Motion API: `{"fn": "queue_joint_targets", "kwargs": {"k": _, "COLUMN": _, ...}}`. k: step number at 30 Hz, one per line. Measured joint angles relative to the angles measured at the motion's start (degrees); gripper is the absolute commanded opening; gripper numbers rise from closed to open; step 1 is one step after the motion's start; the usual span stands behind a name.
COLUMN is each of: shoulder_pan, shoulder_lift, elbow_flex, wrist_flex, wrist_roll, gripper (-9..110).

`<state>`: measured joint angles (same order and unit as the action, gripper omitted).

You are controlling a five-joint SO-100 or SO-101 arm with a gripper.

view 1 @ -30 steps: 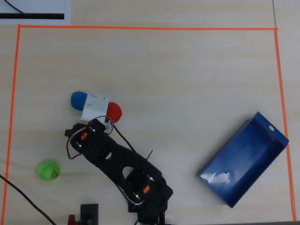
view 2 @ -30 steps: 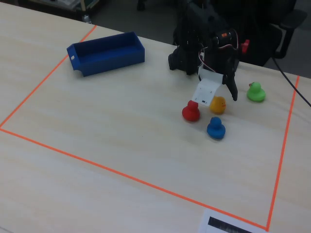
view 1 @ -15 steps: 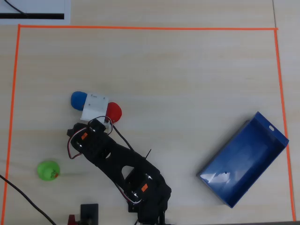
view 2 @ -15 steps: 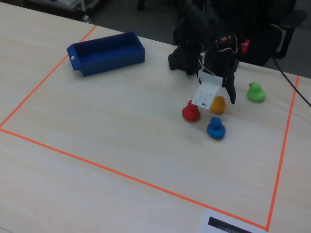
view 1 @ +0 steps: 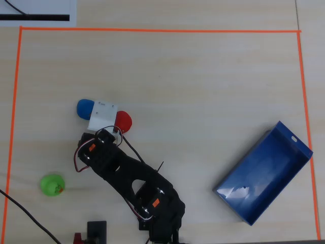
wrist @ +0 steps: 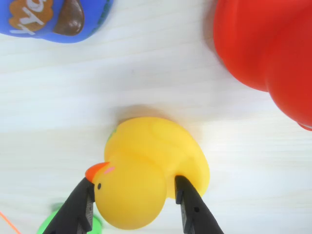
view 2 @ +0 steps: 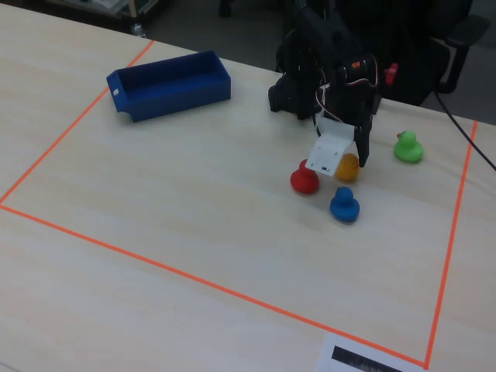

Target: Grasp yellow duck and put it into box.

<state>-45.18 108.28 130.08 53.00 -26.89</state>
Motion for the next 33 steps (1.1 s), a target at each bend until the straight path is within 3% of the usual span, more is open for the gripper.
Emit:
{"fn": "queue_joint_targets", "kwargs": {"k": 5, "shoulder_pan": 0.35, "shoulder_lift": 0.00, "elbow_flex": 0.09, "wrist_flex": -0.26, "wrist_roll": 0.00, "gripper": 19}}
{"fn": "queue_joint_targets", "kwargs": {"k": 10, "shoulder_pan": 0.35, "shoulder_lift": -0.88, "elbow_flex": -0.26, "wrist_flex": -0.88, "wrist_roll": 0.00, "gripper": 0}}
{"fn": "queue_joint_targets", "kwargs": {"k": 24, "shoulder_pan": 0.44, "shoulder_lift": -1.85, "elbow_flex": -0.62, "wrist_flex": -1.93, "wrist_roll": 0.26, "gripper": 0}}
{"fn": "queue_joint_targets", "kwargs": {"k": 33, "shoulder_pan": 5.10, "shoulder_lift": 6.86, "elbow_flex": -8.44, "wrist_flex": 16.52, "wrist_roll": -2.46, "gripper": 0}}
